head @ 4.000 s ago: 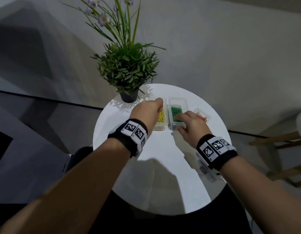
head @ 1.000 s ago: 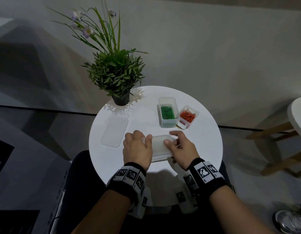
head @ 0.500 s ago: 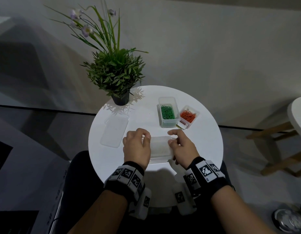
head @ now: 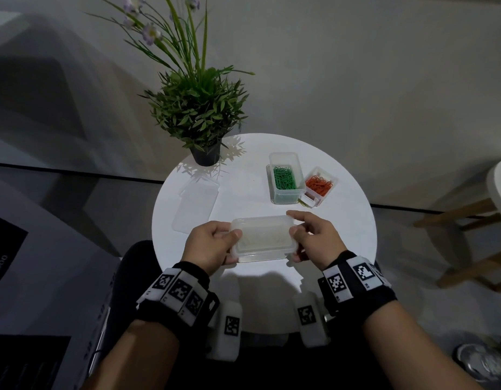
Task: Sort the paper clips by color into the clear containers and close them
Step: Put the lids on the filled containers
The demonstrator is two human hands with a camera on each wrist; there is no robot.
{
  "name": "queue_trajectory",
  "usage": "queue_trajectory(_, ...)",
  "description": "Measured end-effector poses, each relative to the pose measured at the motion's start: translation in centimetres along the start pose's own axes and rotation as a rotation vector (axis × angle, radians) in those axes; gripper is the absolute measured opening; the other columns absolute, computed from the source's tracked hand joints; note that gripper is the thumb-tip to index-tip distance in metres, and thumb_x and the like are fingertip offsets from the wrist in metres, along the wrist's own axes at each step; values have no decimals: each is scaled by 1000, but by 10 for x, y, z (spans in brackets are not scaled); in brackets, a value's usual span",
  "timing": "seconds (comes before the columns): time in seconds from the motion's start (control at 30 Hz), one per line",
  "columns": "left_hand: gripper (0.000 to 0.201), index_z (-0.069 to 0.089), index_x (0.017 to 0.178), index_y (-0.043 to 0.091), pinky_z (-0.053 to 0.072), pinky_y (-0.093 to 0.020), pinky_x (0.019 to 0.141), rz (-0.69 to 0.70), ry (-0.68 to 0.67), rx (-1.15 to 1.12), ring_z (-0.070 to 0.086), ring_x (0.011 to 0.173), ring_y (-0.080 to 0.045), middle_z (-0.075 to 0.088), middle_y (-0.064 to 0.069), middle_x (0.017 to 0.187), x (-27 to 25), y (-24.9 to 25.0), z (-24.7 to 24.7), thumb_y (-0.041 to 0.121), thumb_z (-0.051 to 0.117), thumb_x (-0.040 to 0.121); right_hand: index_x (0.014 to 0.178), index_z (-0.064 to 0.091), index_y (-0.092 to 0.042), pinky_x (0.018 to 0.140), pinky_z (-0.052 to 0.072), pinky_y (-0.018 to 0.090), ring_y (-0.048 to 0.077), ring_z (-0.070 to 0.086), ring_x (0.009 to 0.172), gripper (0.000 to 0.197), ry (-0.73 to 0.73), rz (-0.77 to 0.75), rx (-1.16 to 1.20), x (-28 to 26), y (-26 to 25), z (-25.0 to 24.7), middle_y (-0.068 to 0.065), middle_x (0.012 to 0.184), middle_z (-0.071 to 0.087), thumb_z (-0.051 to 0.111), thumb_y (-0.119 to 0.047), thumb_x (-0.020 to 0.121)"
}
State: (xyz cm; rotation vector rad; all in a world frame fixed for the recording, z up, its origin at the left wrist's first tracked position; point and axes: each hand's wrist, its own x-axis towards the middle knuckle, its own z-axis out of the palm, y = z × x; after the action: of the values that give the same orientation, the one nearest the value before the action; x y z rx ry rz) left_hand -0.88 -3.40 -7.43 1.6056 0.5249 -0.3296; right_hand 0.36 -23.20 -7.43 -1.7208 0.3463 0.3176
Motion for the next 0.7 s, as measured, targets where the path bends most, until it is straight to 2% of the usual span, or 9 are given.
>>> queue_trajectory(0.1,16,59,87,1,59,-46,74,-50,-5,-53,55,45,-16,54,-7,65,3,-3,-1,12,70,86,112,61,-14,43,50,33,24,46,42,28,33,-19,-29,1,2,2,6,74,46,46,2,94)
queue_trajectory(0.2,18,55,78,7,58,-42,72,-123,-35,-104,53,44,-16,52,-5,55,5,-3,-3,14,70,85,105,62,-12,34,40,23,19,43,35,27,68,-41,-73,3,2,5,5,67,45,45,5,92)
queue_trajectory(0.3,21,52,73,11,57,-31,59,-145,-51,-53,52,45,-17,52,-6,56,7,0,-4,15,70,85,101,62,-11,31,34,18,12,40,29,28,55,-27,-79,7,-1,4,5,63,43,44,8,89)
queue_trajectory(0.47,27,49,73,13,55,-38,64,-103,-53,58,62,50,-27,54,-9,61,10,8,-3,29,62,90,97,63,-15,38,41,23,18,49,47,25,29,11,-161,15,-7,1,4,67,53,49,2,87)
queue_trajectory(0.53,31,47,72,12,54,-37,62,-49,-37,93,65,56,-31,54,-10,61,11,8,-3,31,61,92,94,64,-15,43,49,29,22,53,50,14,22,62,-134,17,-8,3,5,70,56,52,-9,91)
queue_trajectory(0.6,28,48,73,11,56,-36,58,-37,-44,89,64,59,-31,53,-10,63,11,8,-5,26,61,93,82,62,-14,48,53,38,26,54,52,17,19,103,-101,18,-7,6,6,69,56,53,-21,95)
queue_trajectory(0.67,25,48,74,9,58,-35,53,-65,-81,47,58,59,-27,51,-9,63,9,8,-5,20,60,93,71,58,-15,46,53,34,24,54,58,24,43,73,-93,23,-4,9,2,68,55,53,-16,94)
queue_trajectory(0.7,25,47,74,9,59,-34,51,-76,-98,31,55,57,-25,49,-9,63,9,8,-6,18,59,94,67,56,-16,48,50,30,22,54,62,27,66,42,-117,27,-3,10,0,68,55,52,-11,93)
